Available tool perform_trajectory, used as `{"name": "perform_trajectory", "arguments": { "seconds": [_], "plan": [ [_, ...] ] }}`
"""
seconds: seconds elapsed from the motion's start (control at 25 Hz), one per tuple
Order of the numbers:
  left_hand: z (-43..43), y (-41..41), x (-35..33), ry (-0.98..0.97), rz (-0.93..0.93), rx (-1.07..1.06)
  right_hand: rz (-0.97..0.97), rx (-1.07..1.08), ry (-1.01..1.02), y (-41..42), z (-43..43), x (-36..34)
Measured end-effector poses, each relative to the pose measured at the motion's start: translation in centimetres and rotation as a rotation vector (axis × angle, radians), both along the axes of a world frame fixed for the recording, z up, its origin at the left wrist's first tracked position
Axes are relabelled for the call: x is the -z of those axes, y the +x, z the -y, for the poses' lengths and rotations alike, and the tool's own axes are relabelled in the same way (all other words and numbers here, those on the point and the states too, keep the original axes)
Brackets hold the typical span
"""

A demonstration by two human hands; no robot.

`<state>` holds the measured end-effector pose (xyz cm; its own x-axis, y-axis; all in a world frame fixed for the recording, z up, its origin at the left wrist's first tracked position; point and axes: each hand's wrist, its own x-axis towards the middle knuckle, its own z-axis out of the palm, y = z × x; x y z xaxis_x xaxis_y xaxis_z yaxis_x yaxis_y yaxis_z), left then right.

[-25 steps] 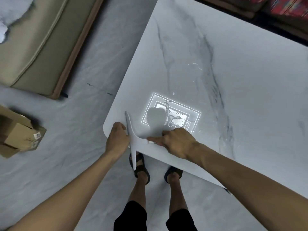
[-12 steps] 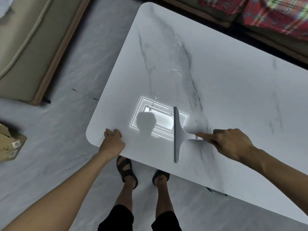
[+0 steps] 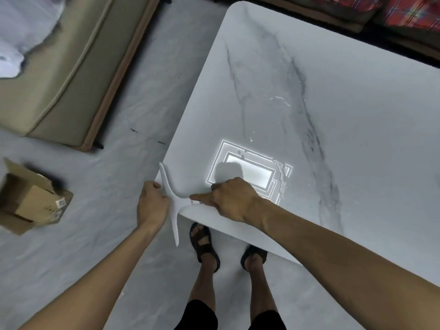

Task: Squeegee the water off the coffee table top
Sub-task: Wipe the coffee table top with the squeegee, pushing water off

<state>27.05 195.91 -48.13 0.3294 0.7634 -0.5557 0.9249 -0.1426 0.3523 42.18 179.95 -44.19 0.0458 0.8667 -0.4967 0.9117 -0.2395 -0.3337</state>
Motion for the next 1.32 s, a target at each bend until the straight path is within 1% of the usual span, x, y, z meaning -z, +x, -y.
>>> {"name": "perform_trajectory", "arguments": {
  "seconds": [0.08,0.2,0.28,0.48,0.68,0.8,0.84,0.92,1.04,1.12,1.16,1.24,1.32],
  "plan": [
    [-0.5,-0.2,0.3,-0.043,-0.012,0.005,0.026,0.021,0.013,0.2,-1.2,0.9],
    [0.1,0.5,0.6,-0.136,-0.018,0.06,0.058,0.099,0.061,2.8,0.7,1.1],
    [1.2,1.6,0.6,-0.175,-0.012,0.138,0.065,0.22,0.047,5.4,4.2,0.7],
    [4.9,5.5,0.6,-0.241,0.011,0.433,0.152,0.506,-0.049,10.1,16.6,-0.9],
    [8.4,8.9,1.1,-0.385,-0.048,0.535,0.217,0.685,-0.119,11.5,26.3,-3.0],
    [9.1,9.4,1.0,-0.359,-0.067,0.528,0.208,0.728,-0.141,11.5,27.5,-4.8],
    [9.2,9.4,0.7,-0.326,-0.056,0.489,0.202,0.715,-0.121,11.3,26.9,-5.2],
    [8.8,9.3,0.2,-0.249,-0.016,0.378,0.157,0.615,-0.064,10.3,24.2,-5.4],
    [7.8,8.7,-0.3,-0.168,0.022,0.248,0.019,0.362,-0.009,7.3,17.7,-3.4],
    [7.2,7.7,-0.3,-0.141,-0.005,0.208,-0.01,0.155,-0.027,4.1,14.0,-2.0],
    [7.1,7.1,-0.2,-0.14,-0.034,0.2,-0.017,0.086,-0.032,2.9,12.9,-1.4],
    [7.4,5.9,0.3,-0.169,-0.085,0.202,-0.01,0.02,-0.04,2.5,13.3,-0.3],
    [8.2,5.3,0.8,-0.222,-0.115,0.224,0.015,0.022,-0.027,4.3,16.1,0.1]
  ]
}}
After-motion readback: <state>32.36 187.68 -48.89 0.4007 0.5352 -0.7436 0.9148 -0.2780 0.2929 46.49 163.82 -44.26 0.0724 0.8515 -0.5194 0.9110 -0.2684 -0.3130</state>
